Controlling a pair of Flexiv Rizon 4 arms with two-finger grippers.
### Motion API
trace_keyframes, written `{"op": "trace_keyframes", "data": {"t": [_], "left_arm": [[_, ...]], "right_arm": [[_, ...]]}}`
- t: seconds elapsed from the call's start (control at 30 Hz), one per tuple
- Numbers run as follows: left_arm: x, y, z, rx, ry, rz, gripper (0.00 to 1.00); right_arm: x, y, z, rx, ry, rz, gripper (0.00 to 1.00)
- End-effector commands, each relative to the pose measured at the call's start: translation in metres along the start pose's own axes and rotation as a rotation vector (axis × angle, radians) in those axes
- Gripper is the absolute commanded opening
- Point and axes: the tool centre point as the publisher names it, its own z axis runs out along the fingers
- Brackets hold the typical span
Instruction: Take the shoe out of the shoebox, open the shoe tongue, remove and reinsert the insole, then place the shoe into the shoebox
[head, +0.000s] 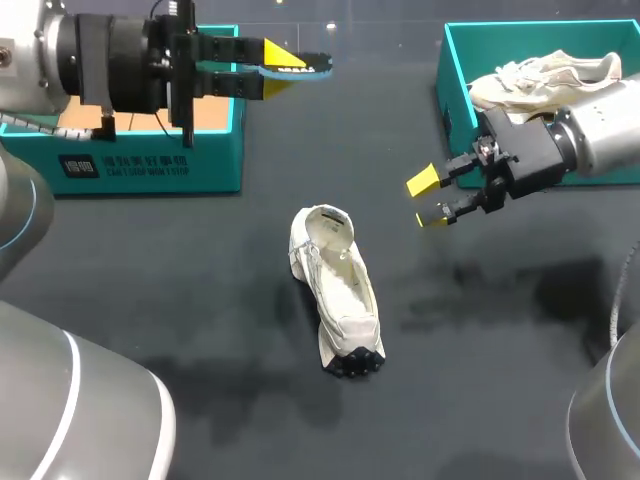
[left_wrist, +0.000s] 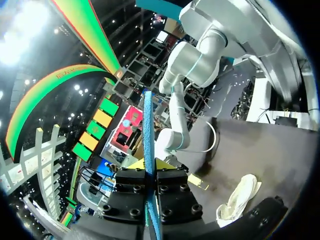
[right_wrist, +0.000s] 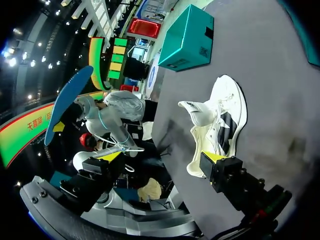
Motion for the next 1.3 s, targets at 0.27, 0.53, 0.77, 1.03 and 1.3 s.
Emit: {"op": "trace_keyframes", "data": {"t": [0.27, 0.53, 0.77, 1.03, 1.3], "left_arm": [[0.052, 0.03, 0.007, -0.161, -0.073, 0.484, 0.0], [0.054, 0.033, 0.008, -0.18, -0.084, 0.491, 0.0], [0.061, 0.039, 0.012, -0.219, -0.083, 0.567, 0.0], [0.096, 0.072, 0.022, -0.208, -0.095, 0.686, 0.0], [0.112, 0.095, 0.025, -0.199, -0.108, 0.688, 0.0]], "right_arm": [[0.027, 0.01, -0.022, -0.02, 0.031, 0.032, 1.0], [0.027, 0.01, -0.022, -0.02, 0.031, 0.032, 1.0], [0.031, 0.013, -0.022, -0.017, 0.035, 0.032, 1.0], [0.053, 0.024, -0.032, -0.059, 0.095, 0.054, 1.0], [0.064, 0.037, -0.034, -0.084, 0.121, 0.079, 1.0]]}}
